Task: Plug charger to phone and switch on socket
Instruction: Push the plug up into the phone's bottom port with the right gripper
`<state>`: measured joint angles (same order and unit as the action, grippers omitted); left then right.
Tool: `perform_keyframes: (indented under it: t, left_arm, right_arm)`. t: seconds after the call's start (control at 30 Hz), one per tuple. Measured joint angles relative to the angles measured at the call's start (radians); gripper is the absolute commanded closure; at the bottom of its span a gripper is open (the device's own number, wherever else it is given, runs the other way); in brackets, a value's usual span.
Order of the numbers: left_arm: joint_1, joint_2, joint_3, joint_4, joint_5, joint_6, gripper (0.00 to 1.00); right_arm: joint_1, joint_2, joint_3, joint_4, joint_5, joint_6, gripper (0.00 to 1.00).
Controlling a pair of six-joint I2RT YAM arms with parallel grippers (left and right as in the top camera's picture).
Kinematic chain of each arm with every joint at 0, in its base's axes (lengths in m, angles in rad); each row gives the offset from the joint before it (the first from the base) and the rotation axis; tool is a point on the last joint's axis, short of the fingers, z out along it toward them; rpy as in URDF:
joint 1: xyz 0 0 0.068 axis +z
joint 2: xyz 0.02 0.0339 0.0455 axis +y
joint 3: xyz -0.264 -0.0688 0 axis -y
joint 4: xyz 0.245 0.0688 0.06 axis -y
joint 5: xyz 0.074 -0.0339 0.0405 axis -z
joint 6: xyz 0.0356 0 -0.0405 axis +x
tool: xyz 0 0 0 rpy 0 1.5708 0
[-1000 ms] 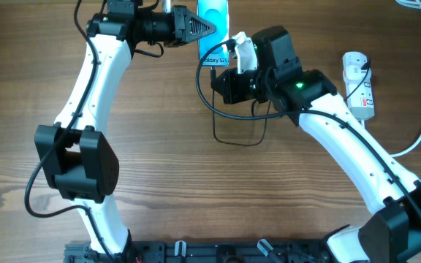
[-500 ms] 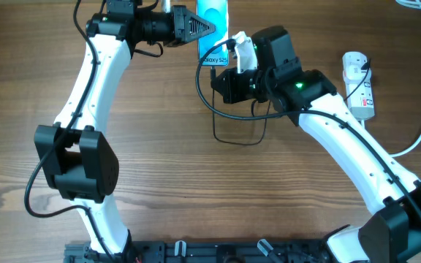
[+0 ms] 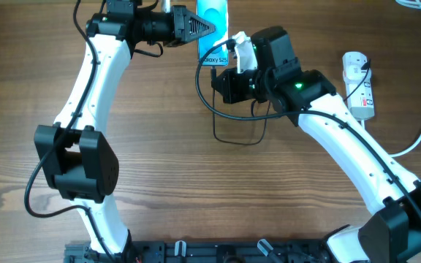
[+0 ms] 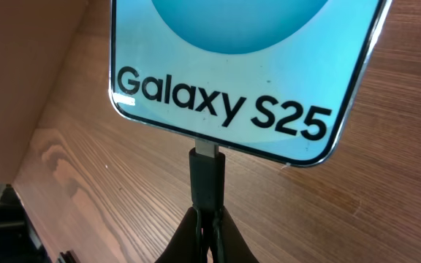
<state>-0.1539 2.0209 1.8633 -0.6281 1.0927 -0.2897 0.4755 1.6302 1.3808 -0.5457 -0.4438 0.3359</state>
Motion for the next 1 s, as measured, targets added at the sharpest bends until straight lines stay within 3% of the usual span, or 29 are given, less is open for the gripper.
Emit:
perform_keyframes:
  t: [1.0]
  left_arm:
    - [0.006, 0.0, 0.0, -0.003, -0.011, 0.0, 0.96]
  right_arm:
    - [0.002, 0.0, -0.004, 0.039, 0.0, 0.037, 0.96]
